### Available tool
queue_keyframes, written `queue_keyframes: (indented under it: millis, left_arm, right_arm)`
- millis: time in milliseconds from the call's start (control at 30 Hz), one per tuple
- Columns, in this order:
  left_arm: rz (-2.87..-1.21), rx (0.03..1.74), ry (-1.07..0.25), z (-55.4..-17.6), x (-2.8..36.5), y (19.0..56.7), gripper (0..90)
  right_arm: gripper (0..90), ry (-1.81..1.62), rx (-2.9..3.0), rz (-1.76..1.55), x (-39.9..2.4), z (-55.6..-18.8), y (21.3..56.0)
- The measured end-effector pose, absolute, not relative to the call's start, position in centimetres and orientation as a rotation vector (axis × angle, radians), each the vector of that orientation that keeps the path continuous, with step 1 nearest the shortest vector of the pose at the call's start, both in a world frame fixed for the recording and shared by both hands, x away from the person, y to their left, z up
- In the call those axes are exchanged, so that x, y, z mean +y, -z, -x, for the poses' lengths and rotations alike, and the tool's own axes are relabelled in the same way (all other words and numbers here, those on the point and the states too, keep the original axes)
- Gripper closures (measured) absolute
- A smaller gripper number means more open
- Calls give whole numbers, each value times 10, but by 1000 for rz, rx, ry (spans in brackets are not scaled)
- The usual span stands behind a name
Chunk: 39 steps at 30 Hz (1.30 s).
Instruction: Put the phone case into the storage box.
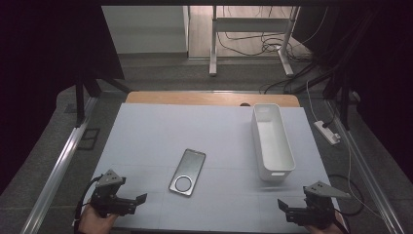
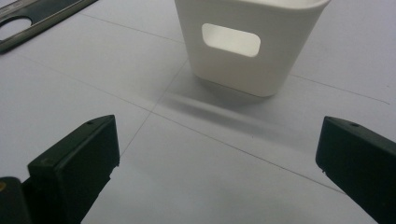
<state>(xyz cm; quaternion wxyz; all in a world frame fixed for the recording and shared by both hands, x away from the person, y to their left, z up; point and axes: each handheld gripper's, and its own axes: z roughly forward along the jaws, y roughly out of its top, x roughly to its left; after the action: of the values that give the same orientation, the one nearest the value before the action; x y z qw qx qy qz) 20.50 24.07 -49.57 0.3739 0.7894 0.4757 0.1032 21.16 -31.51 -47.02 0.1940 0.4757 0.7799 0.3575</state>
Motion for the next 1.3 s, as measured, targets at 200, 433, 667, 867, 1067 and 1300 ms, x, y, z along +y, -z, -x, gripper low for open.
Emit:
queue_keyframes:
  millis: [200, 433, 667, 867, 1067, 1300]
  left_arm:
    - [-2065, 1195, -275, -213, 234, 494, 1]
    - [-2082, 1172, -278, -221, 229, 492, 1]
    - [-2098, 1164, -252, -233, 221, 491, 1]
    - [-2129, 1138, -262, -244, 211, 489, 1]
    - [-2146, 1120, -246, -257, 204, 486, 1]
    - [-2177, 1099, -240, -268, 196, 485, 1]
  right_arm:
    - [0, -1001, 2193, -1327, -314, -212, 470]
    - [1, -1000, 2195, -1325, -314, -212, 470]
    - [2, -997, 2201, -1320, -314, -212, 471]
    - [3, -995, 2208, -1315, -313, -212, 471]
    - [4, -994, 2211, -1314, -313, -212, 471]
    - [5, -990, 2216, -1316, -314, -213, 471]
